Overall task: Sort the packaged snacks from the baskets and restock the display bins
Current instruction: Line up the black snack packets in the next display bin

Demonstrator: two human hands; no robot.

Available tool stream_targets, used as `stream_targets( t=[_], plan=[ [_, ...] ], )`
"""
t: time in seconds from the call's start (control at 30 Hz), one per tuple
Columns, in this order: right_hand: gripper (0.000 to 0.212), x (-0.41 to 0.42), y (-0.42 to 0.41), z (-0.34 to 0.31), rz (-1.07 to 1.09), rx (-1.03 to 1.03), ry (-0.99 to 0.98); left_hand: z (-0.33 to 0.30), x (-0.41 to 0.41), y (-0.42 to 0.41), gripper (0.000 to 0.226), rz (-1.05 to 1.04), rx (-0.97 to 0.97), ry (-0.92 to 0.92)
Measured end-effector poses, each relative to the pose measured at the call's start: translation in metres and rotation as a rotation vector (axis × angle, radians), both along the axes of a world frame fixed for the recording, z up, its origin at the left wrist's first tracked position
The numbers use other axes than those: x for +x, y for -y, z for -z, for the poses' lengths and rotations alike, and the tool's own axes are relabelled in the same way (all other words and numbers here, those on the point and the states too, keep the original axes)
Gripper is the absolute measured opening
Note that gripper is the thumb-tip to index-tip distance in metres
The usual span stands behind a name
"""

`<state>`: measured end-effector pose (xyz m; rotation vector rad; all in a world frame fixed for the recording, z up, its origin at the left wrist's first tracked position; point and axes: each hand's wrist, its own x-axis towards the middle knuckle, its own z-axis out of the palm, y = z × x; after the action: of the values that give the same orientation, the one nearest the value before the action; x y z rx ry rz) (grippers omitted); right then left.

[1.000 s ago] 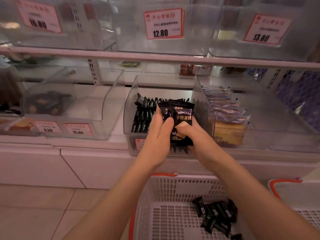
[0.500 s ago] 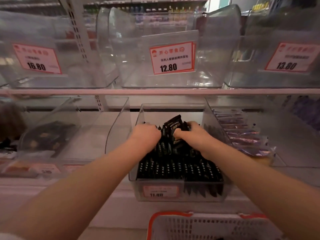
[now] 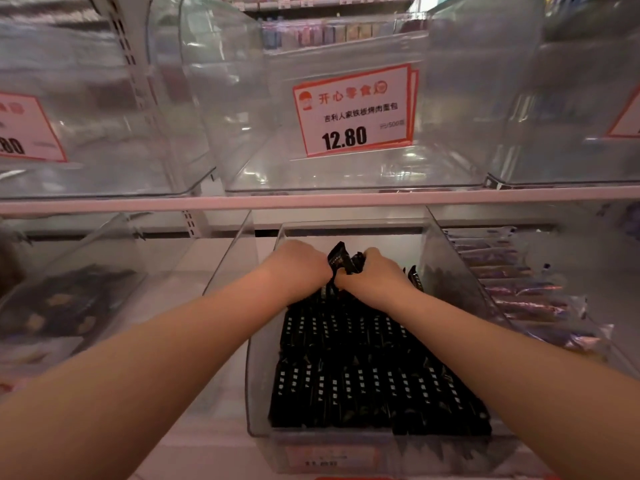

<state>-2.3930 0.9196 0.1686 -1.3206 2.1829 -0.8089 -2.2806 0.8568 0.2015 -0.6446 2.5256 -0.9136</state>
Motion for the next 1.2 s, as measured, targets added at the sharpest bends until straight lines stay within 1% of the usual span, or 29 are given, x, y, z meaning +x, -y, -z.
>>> stream_targets(
  t=[0.1, 0.13, 0.23, 0.3, 0.37, 0.4, 0.47, 0.5, 0.6, 0.67, 0.73, 0.8, 0.87, 0.93, 0.97, 1.07, 1.13, 1.2],
  plan=[
    [0.060, 0.003, 0.011, 0.000, 0.026, 0.007, -0.131, -0.002, 0.004, 0.006, 0.027, 0.088, -0.037, -0.016],
    [0.062, 0.005, 0.014, 0.002, 0.028, 0.001, -0.160, 0.000, 0.004, 0.007, 0.027, 0.078, -0.021, -0.017],
    [0.068, 0.009, 0.019, 0.008, 0.000, -0.012, -0.181, 0.001, 0.005, 0.011, 0.032, -0.049, 0.128, -0.068],
    [0.071, 0.008, 0.017, 0.009, -0.030, -0.023, -0.108, 0.000, 0.008, 0.013, 0.037, -0.142, 0.264, -0.099],
    [0.073, 0.003, 0.009, 0.007, -0.064, -0.039, 0.044, -0.003, 0.011, 0.013, 0.035, -0.219, 0.367, -0.188],
    [0.070, 0.000, 0.004, 0.007, -0.089, -0.055, 0.116, -0.005, 0.013, 0.012, 0.035, -0.260, 0.428, -0.235],
    [0.060, -0.004, -0.006, 0.009, -0.135, -0.077, 0.205, -0.008, 0.012, 0.009, 0.039, -0.277, 0.481, -0.226],
    [0.060, -0.004, -0.010, 0.012, -0.149, -0.073, 0.191, -0.008, 0.012, 0.008, 0.041, -0.288, 0.505, -0.224],
    [0.065, 0.000, -0.013, 0.018, -0.145, -0.038, 0.018, -0.006, 0.006, 0.005, 0.044, -0.338, 0.572, -0.285],
    [0.064, 0.003, -0.011, 0.022, -0.118, -0.051, -0.003, -0.001, -0.001, 0.000, 0.044, -0.365, 0.554, -0.314],
    [0.056, 0.004, -0.009, 0.025, -0.081, -0.084, -0.010, 0.006, -0.007, -0.003, 0.043, -0.386, 0.509, -0.330],
    [0.052, 0.004, -0.007, 0.026, -0.046, -0.133, -0.017, 0.007, -0.009, -0.001, 0.036, -0.392, 0.466, -0.364],
    [0.052, 0.007, -0.006, 0.025, -0.061, -0.191, -0.050, 0.004, -0.006, 0.004, 0.024, -0.363, 0.385, -0.400],
    [0.050, 0.012, -0.005, 0.024, -0.128, -0.236, -0.122, 0.000, 0.000, 0.011, 0.028, -0.336, 0.327, -0.406],
    [0.049, 0.014, -0.004, 0.023, -0.167, -0.237, -0.175, -0.002, 0.002, 0.014, 0.032, -0.328, 0.318, -0.379],
    [0.046, 0.018, -0.002, 0.025, -0.253, -0.199, -0.337, -0.004, 0.005, 0.016, 0.043, -0.294, 0.294, -0.219],
    [0.044, 0.018, -0.001, 0.028, -0.269, -0.185, -0.390, -0.005, 0.004, 0.017, 0.049, -0.295, 0.307, -0.136],
    [0.041, 0.017, 0.001, 0.030, -0.267, -0.200, -0.423, -0.006, 0.006, 0.017, 0.049, -0.302, 0.319, -0.089]
  ],
)
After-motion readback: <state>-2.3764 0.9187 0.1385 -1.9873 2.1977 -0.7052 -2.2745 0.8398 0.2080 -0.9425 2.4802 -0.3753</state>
